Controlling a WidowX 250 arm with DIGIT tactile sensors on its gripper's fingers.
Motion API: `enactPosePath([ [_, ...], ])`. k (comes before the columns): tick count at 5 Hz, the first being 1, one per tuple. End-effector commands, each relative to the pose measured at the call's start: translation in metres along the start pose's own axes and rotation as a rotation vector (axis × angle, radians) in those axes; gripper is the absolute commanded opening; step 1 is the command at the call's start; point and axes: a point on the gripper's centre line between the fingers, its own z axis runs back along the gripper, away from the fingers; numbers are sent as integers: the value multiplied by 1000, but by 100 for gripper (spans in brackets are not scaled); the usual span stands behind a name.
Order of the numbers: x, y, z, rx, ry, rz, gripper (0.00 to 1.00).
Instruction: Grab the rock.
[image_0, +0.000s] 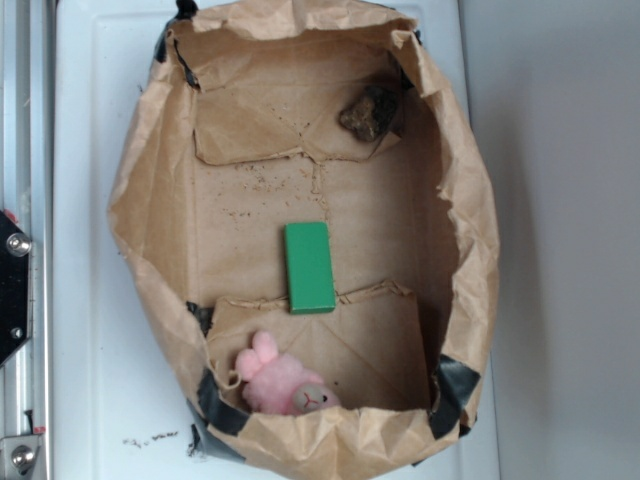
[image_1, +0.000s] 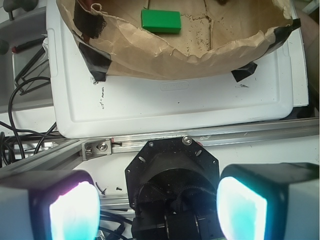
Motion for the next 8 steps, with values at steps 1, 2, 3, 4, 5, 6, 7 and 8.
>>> enactPosePath([
  [1, 0, 0, 0, 0, 0, 0, 100],
  [2, 49, -1, -8, 1, -1, 96, 100],
  [3, 92, 5, -25, -26, 53, 129, 100],
  [4, 122, 15, -38, -28, 6, 262, 100],
  [5, 141, 29, -59, -133, 2, 523, 100],
  [6, 153, 39, -79, -143, -77, 693, 100],
  [7, 166, 53, -102, -129, -83, 831, 100],
  [8, 170, 66, -116, -91, -131, 923, 100],
])
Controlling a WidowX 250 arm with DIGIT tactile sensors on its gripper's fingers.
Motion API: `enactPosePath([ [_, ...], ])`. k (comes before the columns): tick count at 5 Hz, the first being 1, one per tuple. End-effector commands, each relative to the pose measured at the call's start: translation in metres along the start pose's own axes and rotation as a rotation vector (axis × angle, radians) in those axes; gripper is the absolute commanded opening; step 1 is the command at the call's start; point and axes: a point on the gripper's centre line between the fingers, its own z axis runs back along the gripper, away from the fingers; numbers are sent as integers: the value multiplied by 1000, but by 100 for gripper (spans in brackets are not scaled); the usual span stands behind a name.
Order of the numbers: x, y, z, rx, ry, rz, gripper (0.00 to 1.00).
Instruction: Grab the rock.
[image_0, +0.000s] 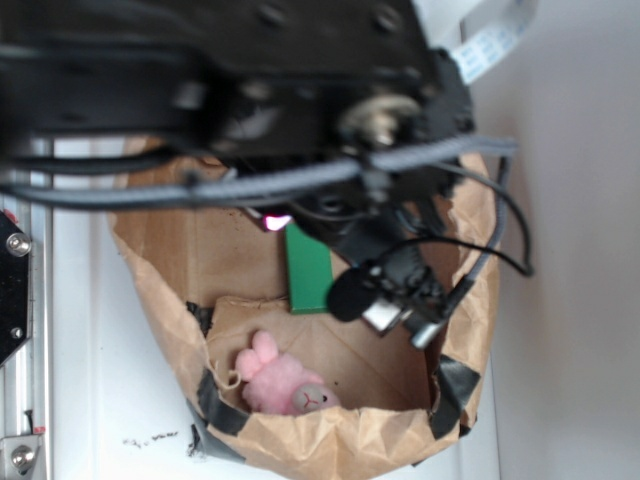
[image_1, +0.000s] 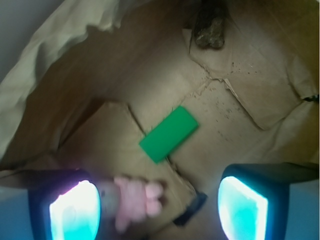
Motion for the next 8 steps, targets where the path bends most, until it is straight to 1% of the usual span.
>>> enactPosePath([
  [1, 39, 23, -19, 7, -187, 148, 100],
  [2, 48, 34, -31, 24, -199, 162, 100],
  [3, 51, 38, -28, 17, -202, 170, 100],
  [4, 54, 43, -25, 53, -199, 140, 100],
  [8, 54, 43, -25, 53, -199, 140, 100],
])
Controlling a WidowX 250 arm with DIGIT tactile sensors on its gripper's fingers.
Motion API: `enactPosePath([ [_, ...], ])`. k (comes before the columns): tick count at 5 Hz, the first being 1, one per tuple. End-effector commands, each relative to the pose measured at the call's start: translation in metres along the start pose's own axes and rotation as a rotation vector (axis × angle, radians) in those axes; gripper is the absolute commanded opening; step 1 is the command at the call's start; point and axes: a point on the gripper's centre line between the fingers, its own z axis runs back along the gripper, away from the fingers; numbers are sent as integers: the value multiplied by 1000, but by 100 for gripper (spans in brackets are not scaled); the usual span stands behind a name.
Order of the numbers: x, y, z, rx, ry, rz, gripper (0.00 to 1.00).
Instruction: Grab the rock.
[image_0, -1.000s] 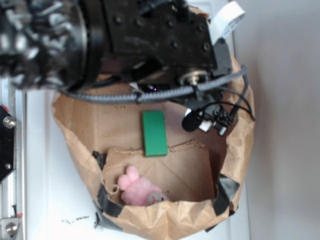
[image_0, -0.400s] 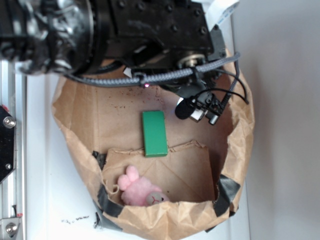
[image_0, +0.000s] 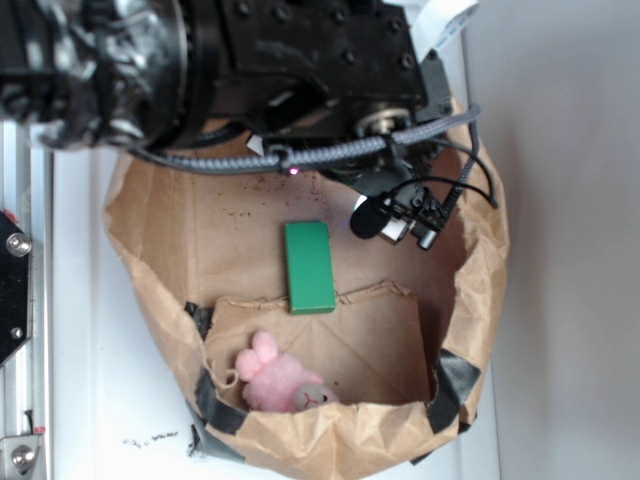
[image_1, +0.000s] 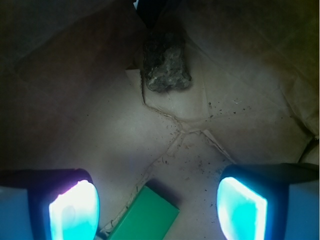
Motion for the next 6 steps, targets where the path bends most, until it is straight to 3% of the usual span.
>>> enactPosePath([
  [1, 32, 6, 4, -55, -65, 28, 100],
  [4, 37, 38, 8, -106, -68, -40, 100],
  [6, 34, 45, -8, -162, -170, -30, 100],
])
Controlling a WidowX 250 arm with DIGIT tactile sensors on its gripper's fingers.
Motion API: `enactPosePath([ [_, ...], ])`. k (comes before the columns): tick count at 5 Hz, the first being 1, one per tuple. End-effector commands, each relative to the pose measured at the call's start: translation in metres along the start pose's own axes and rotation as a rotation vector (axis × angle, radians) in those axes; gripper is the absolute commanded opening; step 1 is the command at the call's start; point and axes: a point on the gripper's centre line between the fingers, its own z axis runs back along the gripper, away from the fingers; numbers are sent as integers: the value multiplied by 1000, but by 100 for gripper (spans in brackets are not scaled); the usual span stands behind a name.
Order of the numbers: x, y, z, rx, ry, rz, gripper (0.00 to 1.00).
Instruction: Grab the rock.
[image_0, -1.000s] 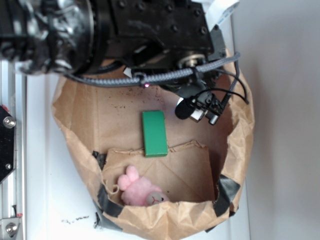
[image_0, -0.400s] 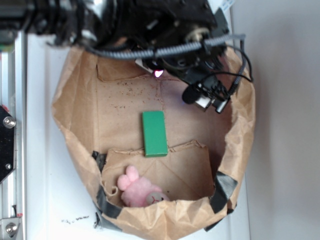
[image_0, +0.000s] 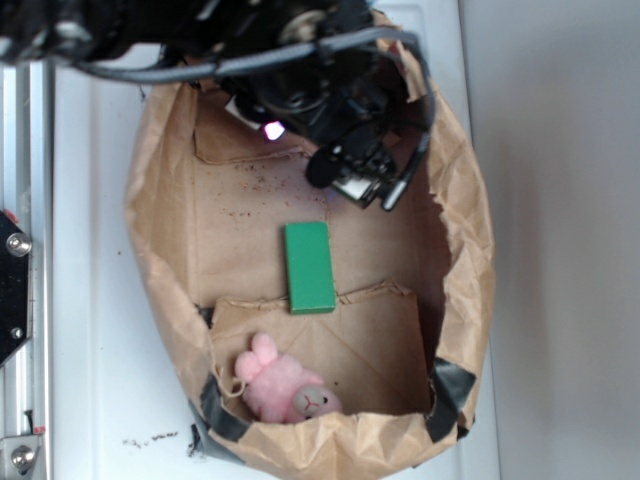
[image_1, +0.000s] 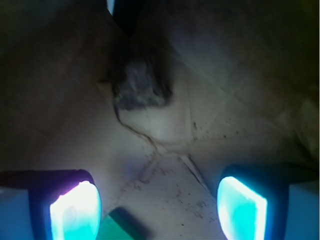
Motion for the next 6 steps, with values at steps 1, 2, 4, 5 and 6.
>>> enactPosePath([
  [1, 31, 10, 4, -49, -140, 49, 100],
  [2, 39, 4, 8, -58, -136, 81, 100],
  [4, 46, 0, 6, -72, -158, 83, 100],
  [5, 49, 1, 3, -70, -175, 92, 100],
  [6, 53, -1, 2, -62, -202, 102, 100],
])
